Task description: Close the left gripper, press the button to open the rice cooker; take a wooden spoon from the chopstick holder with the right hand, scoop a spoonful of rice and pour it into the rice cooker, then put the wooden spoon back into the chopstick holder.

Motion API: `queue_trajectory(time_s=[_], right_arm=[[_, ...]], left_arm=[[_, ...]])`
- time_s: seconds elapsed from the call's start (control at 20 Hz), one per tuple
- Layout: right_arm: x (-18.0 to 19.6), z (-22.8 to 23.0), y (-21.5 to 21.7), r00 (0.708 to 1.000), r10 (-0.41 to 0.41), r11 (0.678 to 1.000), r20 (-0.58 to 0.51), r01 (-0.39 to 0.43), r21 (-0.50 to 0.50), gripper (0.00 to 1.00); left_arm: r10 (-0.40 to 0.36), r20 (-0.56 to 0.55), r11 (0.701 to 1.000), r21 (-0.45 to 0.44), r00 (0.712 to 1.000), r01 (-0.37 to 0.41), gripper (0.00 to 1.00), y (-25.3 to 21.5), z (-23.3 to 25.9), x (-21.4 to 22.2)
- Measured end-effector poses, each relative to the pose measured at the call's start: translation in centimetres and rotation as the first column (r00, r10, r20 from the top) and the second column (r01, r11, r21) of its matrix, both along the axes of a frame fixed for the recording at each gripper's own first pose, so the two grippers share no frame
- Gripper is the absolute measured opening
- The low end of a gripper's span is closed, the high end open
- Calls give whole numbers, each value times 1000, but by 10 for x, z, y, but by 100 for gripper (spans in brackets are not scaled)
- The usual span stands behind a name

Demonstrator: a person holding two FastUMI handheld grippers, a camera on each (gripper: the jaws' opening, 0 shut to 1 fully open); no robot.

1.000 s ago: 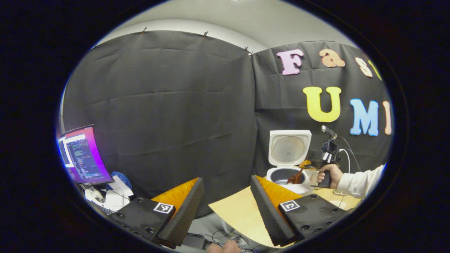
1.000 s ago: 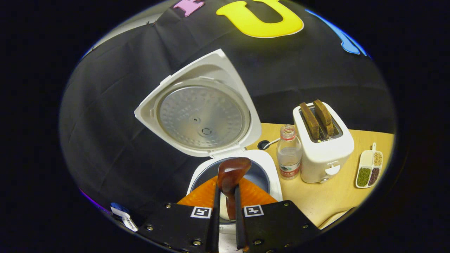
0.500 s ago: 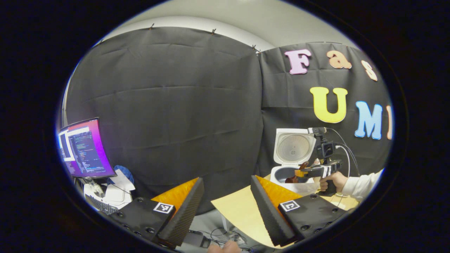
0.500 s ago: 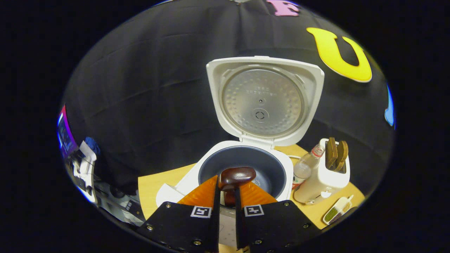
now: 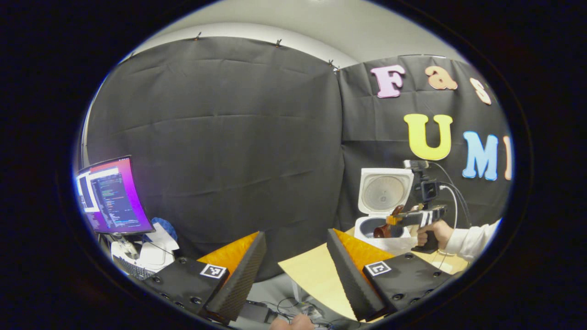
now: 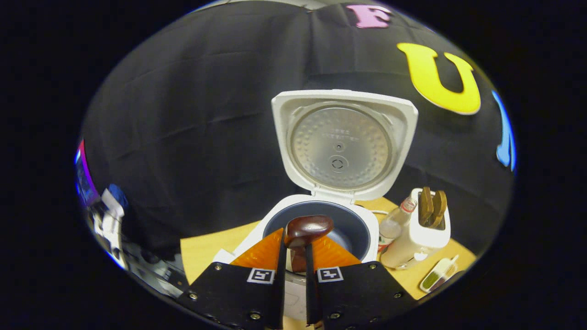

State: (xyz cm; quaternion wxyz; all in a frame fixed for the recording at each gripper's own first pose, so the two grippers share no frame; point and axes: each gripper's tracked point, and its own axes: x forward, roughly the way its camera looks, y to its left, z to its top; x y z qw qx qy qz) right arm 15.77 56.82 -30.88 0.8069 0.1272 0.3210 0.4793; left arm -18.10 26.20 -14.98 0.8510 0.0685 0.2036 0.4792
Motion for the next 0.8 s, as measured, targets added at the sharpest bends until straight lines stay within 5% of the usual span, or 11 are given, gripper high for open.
queue_trajectory(time_s=[0.25, 0.4, 0.8], right_arm=[[36, 14, -29, 964, -107, 986, -245, 134, 97, 19], [44, 17, -51, 905, -145, 964, -400, 221, 150, 19], [60, 30, -173, 854, -319, 910, -410, 397, 119, 19]], left_arm=[[-24, 21, 1000, 3, 999, 24, 96, -1, 1, 1], [-45, 37, 999, 0, 998, 45, 96, -2, 6, -2], [-162, 90, 986, -17, 983, 164, 96, -14, 10, -13]])
